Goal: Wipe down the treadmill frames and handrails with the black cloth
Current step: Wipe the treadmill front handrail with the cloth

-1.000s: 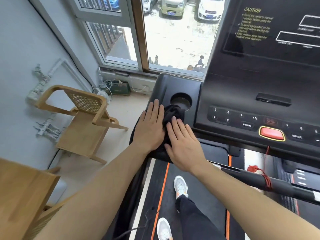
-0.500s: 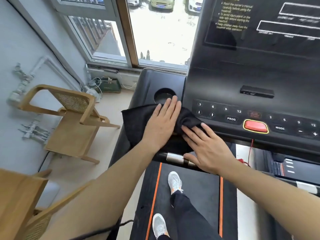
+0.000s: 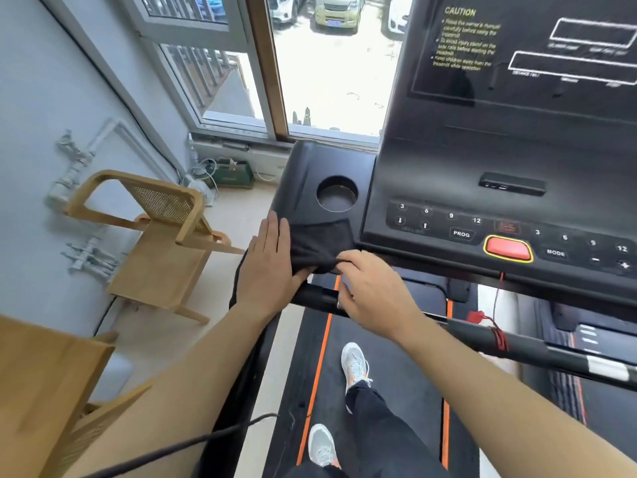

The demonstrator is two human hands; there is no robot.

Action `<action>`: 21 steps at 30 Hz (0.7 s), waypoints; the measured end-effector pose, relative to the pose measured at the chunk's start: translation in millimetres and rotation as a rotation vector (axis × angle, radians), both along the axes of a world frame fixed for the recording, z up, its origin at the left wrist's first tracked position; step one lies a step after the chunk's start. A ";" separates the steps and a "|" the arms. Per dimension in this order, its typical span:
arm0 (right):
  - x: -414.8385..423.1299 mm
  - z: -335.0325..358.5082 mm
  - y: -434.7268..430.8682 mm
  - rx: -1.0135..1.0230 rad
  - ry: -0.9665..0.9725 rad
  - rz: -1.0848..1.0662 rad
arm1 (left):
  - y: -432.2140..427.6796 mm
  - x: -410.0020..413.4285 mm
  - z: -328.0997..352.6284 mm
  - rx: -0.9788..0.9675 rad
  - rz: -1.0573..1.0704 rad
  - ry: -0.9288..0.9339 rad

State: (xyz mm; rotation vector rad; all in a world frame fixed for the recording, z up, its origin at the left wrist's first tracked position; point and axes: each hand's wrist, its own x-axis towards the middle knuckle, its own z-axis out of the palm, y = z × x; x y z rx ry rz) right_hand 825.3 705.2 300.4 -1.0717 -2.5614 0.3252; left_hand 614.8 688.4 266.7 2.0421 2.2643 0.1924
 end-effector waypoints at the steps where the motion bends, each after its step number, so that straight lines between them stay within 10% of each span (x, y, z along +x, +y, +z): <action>1: -0.8 5.3 -13.3 -0.030 0.077 -0.029 | -11.2 -0.7 -0.1 0.005 -0.021 -0.016; 9: 13.5 38.0 -69.4 -0.084 0.347 -0.293 | -57.4 23.0 21.5 0.083 -0.197 -0.445; 21: 29.3 33.8 -76.0 0.025 0.370 -0.435 | -49.3 16.0 13.6 0.095 -0.340 -0.313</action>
